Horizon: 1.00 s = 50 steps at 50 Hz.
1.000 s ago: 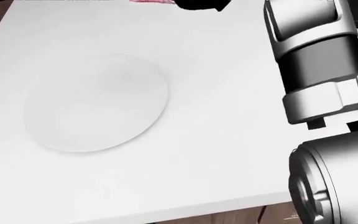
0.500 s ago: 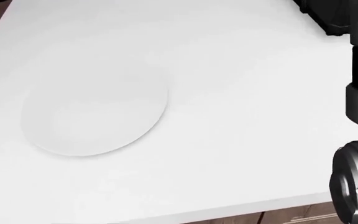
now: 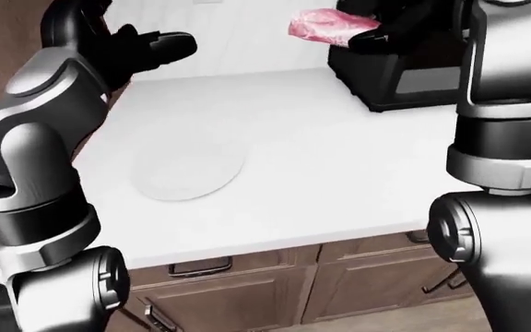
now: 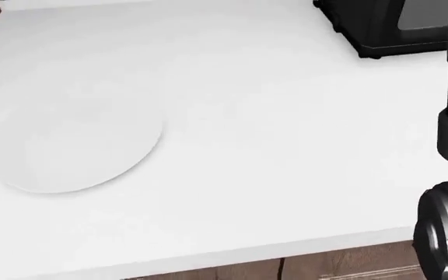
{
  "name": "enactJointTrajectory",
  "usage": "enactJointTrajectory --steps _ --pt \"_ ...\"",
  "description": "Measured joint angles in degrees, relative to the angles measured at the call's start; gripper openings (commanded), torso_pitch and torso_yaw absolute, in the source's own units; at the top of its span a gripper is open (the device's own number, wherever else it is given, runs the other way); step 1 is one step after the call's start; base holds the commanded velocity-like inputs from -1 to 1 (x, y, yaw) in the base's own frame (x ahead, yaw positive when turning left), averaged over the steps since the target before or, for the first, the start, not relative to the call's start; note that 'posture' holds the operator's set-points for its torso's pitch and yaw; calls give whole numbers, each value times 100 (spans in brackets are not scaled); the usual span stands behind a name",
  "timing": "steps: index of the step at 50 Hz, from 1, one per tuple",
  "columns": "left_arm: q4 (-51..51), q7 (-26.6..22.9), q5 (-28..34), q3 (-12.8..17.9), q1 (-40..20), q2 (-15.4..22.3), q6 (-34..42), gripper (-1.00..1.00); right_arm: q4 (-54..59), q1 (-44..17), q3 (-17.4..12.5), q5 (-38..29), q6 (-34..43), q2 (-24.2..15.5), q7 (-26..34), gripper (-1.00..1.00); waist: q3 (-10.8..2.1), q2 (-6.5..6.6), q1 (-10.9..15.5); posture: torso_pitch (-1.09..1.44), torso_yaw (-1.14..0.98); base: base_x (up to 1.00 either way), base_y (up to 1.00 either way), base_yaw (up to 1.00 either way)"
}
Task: Place the steak on the rack of the oven.
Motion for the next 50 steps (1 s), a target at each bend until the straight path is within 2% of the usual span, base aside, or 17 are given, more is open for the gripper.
enactJointTrajectory --steps 2,3,6,12,15,16,18,21,27,32,33,34,40,43,47,50 --pt "79 -21 -41 -90 58 -38 51 100 91 71 -17 -31 50 -25 -9 -100 -18 3 8 0 0 0 -14 0" --pt "122 -22 -53 -101 62 -33 90 100 127 70 -10 -44 79 -23 -12 -100 -15 48 24 0 0 0 -13 0" --pt "148 -6 -41 -54 38 -4 117 100 110 36 10 -39 101 3 -23 -100 35 225 83 0 0 0 -14 0" --pt "71 1 -32 -27 0 8 26 100 62 101 30 -6 74 22 -32 -100 65 481 111 0 0 0 -13 0" --pt "54 13 -43 -36 19 2 51 100 23 128 19 -3 69 21 -37 -100 50 718 91 0 0 0 -10 0" --pt "56 18 -43 -20 36 19 56 100 -15 146 22 -4 66 51 -45 -100 35 688 113 0 0 0 -4 0" --pt "41 36 -23 28 65 34 57 100 -80 170 59 26 53 77 -30 -100 119 564 114 0 0 0 -1 0" --pt "77 51 5 33 73 29 54 100 -49 201 92 66 48 88 -7 -100 178 406 72 0 0 0 0 0" --pt "149 8 -8 -42 78 -6 79 100 -39 269 55 37 128 65 -41 -100 187 390 38 0 0 0 -1 0" --pt "145 27 5 13 81 28 96 100 -25 289 101 46 164 113 -27 -100 -18 276 81 0 0 0 -7 0" --pt "112 36 12 36 45 46 84 100 -75 253 101 58 140 109 -25 -100 -14 238 98 0 0 0 0 0" --pt "64 41 15 47 8 42 60 100 -148 232 78 66 107 92 -32 -100 7 235 108 0 0 0 0 0" --pt "53 -5 -43 -55 17 -8 35 100 -103 253 21 11 98 48 -72 -100 110 420 2 0 0 0 0 0" --pt "96 -16 -45 -68 57 -16 56 100 -63 317 43 -12 99 55 -69 -100 166 458 -38 0 0 0 0 3" --pt "165 -53 -92 -209 91 -102 122 100 -14 425 -34 -107 160 -13 -60 -100 72 517 -21 0 0 -6 0 93" --pt "106 -59 -89 -128 69 -44 105 100 -48 385 -16 -145 144 22 -68 -100 -10 537 62 0 0 -8 0 100"
